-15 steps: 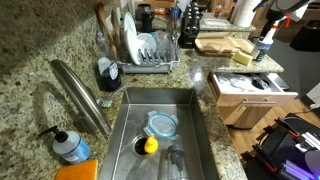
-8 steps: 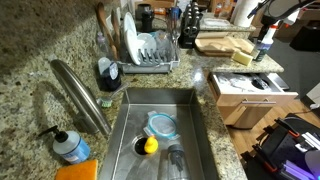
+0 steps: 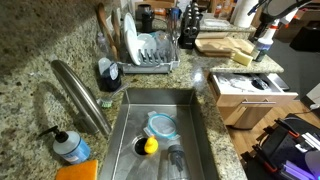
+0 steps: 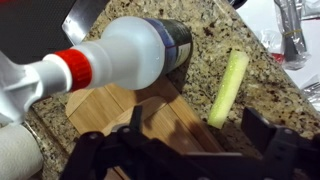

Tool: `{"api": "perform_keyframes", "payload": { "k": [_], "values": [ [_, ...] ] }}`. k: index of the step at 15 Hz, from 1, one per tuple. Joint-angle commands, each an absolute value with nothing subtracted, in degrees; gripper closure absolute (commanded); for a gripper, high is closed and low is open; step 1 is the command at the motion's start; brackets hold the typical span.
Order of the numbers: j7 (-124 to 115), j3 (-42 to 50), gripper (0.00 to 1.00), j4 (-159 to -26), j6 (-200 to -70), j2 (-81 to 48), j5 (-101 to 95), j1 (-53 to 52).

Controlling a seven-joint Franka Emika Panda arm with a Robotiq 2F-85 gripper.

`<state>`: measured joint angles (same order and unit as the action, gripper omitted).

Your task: Place the yellow sponge inside the open drawer

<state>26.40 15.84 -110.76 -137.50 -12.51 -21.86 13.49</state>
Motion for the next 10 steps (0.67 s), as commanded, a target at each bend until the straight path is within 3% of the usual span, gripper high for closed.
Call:
{"api": "perform_keyframes", "payload": {
  "k": [1,10],
  "values": [
    [33.4,12.7,0.00,-108.6,-136.2,-15.9,-12.7,16.5],
    [33.6,12.0,0.00,-108.3,-134.6,-19.2,-11.6,16.8]
  ]
}}
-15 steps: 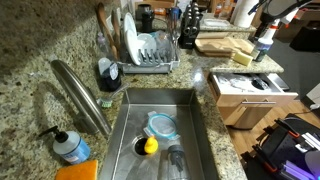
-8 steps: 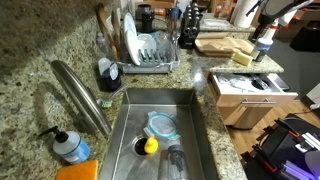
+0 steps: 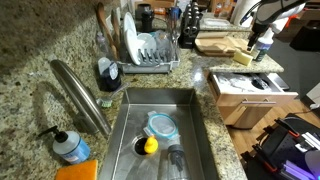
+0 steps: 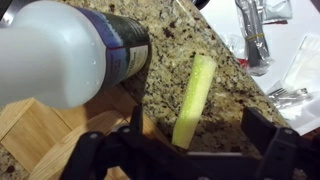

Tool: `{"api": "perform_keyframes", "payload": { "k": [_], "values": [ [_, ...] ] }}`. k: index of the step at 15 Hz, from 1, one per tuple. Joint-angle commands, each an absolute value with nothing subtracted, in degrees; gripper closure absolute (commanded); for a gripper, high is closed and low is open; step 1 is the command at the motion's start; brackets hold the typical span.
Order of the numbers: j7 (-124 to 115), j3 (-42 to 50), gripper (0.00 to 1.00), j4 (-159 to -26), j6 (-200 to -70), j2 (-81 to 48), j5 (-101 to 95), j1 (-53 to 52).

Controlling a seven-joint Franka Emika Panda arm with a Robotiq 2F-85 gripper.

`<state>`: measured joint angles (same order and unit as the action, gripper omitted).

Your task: Place the yellow sponge inside the open drawer

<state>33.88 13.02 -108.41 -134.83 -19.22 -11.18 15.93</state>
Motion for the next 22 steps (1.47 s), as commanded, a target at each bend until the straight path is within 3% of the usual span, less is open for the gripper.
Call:
{"api": "perform_keyframes", "payload": {
  "k": [1,8,22],
  "values": [
    [33.6,12.1,0.00,-108.2,-134.5,-19.2,-11.6,16.9],
    [32.7,11.0,0.00,-103.8,-132.6,-26.3,-10.6,17.2],
    [34.2,8.5,0.00,-105.1,-134.3,-27.5,-6.0,19.8]
  ]
}}
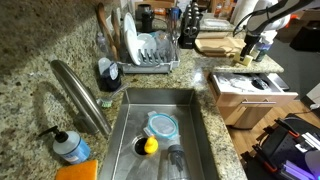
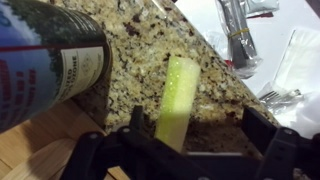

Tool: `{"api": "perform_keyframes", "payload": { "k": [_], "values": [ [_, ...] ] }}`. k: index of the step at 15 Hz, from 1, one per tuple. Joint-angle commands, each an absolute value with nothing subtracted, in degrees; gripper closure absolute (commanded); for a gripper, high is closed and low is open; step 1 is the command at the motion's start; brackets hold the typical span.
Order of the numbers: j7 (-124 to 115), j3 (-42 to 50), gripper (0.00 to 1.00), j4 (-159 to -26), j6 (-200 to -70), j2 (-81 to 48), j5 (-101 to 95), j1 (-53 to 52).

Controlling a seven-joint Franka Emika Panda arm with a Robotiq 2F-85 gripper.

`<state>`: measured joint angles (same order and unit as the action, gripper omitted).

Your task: Place the yellow sponge inside the open drawer

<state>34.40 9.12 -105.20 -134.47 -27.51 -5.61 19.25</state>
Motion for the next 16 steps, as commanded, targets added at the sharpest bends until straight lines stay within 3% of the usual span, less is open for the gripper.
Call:
{"api": "perform_keyframes", "payload": {
  "k": [1,3,4,5,13,16],
  "values": [
    [34.2,8.5,0.00,-105.1,-134.3,-27.5,-6.0,19.8],
    [34.2,8.5,0.00,-105.0,-134.2,-27.6,-5.8,19.9],
    [34.8,8.2,0.25,-105.0,-134.2,-27.6,-5.4,20.1],
    [34.7,8.3,0.26,-105.0,-134.2,-27.6,-5.5,20.1],
    [34.2,8.5,0.84,-104.6,-134.0,-27.7,-6.6,19.3],
    [35.2,7.5,0.99,-104.2,-132.9,-27.0,-6.8,18.5]
  ]
}}
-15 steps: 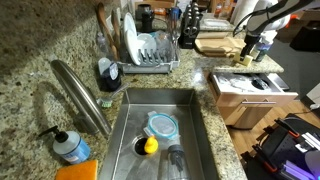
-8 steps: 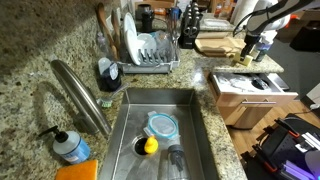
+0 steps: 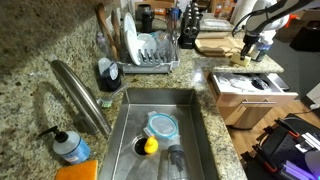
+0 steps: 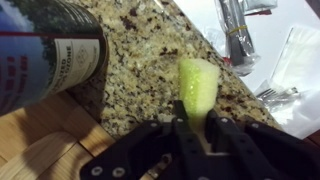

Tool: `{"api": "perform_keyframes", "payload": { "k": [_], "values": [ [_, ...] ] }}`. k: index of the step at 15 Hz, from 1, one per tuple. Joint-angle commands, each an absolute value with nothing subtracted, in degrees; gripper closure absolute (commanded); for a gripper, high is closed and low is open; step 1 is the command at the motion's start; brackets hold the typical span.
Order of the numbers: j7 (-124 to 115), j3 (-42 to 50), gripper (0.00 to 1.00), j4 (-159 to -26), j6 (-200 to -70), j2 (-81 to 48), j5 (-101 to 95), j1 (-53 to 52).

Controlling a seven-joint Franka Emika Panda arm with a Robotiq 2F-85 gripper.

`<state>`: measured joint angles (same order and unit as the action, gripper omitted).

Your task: Place the yellow sponge inside the open drawer

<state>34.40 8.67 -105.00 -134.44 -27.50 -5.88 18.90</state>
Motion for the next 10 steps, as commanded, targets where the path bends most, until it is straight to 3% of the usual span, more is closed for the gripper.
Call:
{"api": "perform_keyframes", "payload": {
  "k": [1,10],
  "values": [
    [35.9,6.8,1.00,-104.1,-132.2,-26.7,-6.8,18.3],
    [38.2,5.3,0.97,-107.3,-103.7,-19.7,-7.2,15.3]
  ]
}}
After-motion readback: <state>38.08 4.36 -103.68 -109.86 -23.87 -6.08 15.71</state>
